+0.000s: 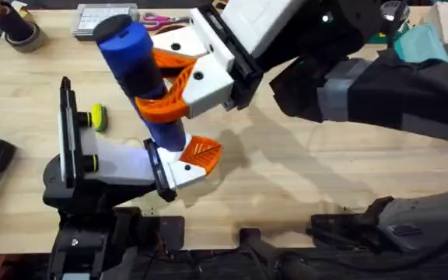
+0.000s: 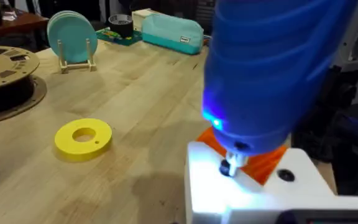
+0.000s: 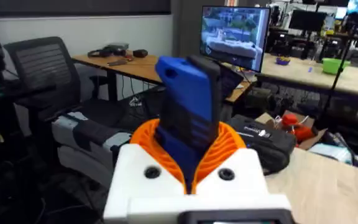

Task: Pick up the gripper from the table and insert it into the empty holder that is missing its gripper. Then pick up a screw, insert it into the mounting hole, and use the screwdriver to tighten it. Finally, clean up the table by picking up the vegetable and placing it into the bucket.

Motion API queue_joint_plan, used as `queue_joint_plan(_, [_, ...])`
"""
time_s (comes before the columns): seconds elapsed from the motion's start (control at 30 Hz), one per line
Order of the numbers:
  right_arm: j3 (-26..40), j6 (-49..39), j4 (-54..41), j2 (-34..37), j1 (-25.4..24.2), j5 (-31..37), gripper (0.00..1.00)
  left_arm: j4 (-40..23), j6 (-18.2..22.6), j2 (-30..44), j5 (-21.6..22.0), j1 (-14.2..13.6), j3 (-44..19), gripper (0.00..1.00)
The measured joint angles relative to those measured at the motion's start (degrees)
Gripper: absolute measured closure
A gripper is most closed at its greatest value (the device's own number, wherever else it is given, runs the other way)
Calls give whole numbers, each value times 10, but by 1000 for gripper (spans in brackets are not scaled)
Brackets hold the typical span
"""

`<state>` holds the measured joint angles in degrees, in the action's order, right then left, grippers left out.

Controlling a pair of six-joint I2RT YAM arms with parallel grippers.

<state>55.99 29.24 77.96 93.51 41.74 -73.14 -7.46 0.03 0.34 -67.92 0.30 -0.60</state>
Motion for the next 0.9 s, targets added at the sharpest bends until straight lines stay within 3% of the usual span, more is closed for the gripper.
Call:
queue_joint_plan(0.5, [5,38,62,0,-5,3,976,0,1,0,0,0,0,998])
queue_joint_plan(0.9, [146,101,8,0,-17,-14,976,0,15,0,0,0,0,998])
